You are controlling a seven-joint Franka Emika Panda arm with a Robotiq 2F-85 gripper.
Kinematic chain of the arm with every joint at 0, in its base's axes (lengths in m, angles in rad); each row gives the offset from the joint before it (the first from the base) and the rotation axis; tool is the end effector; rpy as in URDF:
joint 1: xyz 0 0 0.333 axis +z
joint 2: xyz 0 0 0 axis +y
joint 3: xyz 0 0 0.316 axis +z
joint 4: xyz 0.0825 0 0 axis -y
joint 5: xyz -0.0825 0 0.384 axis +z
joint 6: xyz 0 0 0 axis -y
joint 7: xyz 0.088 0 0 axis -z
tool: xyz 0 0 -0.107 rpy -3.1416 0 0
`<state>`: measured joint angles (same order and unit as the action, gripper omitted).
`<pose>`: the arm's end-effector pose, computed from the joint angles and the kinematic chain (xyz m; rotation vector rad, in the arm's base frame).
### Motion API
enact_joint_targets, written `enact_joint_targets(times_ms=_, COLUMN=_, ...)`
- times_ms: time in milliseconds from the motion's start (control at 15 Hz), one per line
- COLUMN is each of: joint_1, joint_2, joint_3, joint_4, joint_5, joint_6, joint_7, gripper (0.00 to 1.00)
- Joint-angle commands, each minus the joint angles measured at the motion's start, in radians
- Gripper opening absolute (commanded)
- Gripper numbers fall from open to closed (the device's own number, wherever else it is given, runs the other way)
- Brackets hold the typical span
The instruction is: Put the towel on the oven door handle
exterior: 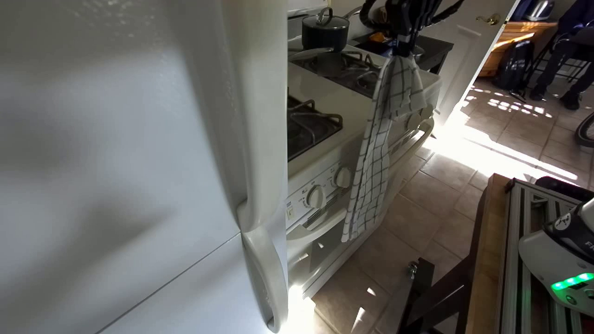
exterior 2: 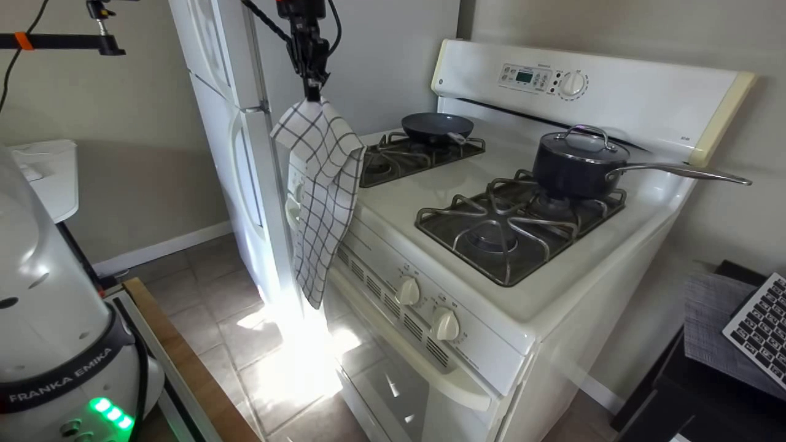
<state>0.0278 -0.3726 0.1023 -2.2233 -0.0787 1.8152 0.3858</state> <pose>0.4348 0.0543 0.5201 3.0003 -0.3662 -0.0120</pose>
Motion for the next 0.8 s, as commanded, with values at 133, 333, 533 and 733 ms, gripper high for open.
enact_joint_targets(times_ms=133, joint_1=0.007, joint_2=-0.037, joint_3=-0.004, joint_4=0.014, joint_5=0.1, joint_6=0.129, joint_7=-0.016, gripper=0.01)
enact_joint_targets(times_ms=333, joint_1=0.007, joint_2=-0.053, joint_3=-0.006, joint_4=0.035, joint_5=0.124, joint_6=0.147, joint_7=-0.03, gripper=0.01)
enact_joint_targets(times_ms=533, joint_1=0.007, joint_2=-0.077, joint_3=-0.009, joint_4=0.061, joint_5=0.139, joint_6=0.131, joint_7=-0.052, gripper=0.01)
enact_joint_targets(times_ms=733, joint_1=0.003, joint_2=-0.102, joint_3=-0.015, joint_4=0.077, joint_5=0.14, joint_6=0.123, joint_7=-0.072, gripper=0.01)
